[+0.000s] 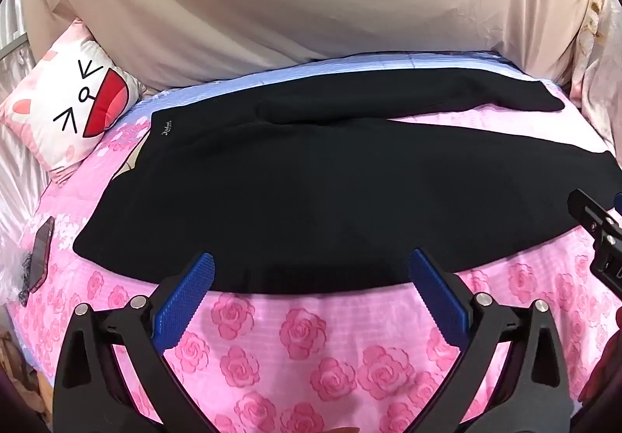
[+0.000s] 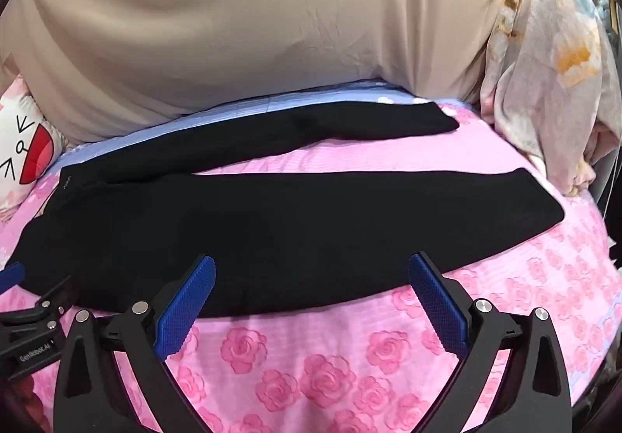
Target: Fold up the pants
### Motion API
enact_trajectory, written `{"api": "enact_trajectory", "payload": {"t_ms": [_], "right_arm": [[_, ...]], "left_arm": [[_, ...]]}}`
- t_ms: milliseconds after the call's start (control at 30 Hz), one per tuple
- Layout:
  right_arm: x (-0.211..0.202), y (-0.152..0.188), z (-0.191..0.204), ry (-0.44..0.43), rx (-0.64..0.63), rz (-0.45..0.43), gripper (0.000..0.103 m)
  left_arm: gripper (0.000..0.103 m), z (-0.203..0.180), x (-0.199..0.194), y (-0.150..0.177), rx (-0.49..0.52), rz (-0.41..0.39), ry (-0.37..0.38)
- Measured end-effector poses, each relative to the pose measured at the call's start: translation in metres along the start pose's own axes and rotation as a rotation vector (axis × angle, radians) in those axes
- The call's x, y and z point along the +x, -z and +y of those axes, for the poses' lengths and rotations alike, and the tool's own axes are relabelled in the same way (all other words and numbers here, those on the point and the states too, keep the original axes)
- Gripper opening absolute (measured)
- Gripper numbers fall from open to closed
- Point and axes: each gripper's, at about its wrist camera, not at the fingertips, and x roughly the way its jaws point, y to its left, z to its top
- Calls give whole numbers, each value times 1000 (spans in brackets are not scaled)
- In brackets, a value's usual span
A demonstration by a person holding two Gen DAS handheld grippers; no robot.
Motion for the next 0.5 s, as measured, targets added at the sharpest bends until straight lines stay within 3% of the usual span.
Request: {"api": "enact_trajectory", "payload": {"t_ms": [200,333,500], "right_arm": [[19,0,4,-30,24,29,98],[27,2,7,-18,17,22,98],[31,1,8,-21,18,19,98]], "left_arm": [[98,2,12,0,-7,2,-11],[98,-1,20,-3,-2,17,-62],[98,-1,22,-1,-24,-11,-27]]}}
